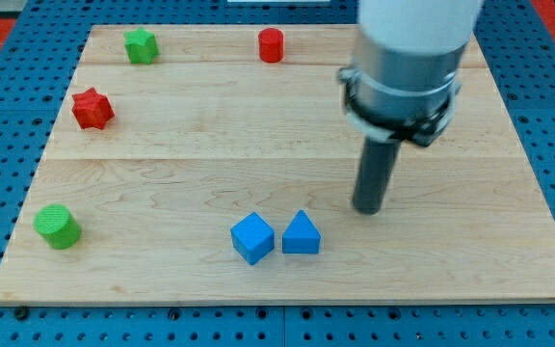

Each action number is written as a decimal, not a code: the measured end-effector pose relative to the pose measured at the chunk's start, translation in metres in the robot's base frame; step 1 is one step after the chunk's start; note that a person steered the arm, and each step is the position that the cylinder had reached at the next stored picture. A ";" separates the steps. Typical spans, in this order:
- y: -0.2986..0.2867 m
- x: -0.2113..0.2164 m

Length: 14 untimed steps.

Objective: Move the yellow heart into the bottom left of the yellow hexagon

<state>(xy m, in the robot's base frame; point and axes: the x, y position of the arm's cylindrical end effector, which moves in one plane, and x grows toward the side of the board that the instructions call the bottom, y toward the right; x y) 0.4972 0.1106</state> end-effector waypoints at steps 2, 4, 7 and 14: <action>0.054 -0.099; 0.051 -0.173; 0.070 -0.176; 0.069 -0.228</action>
<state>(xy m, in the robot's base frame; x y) 0.2691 0.1800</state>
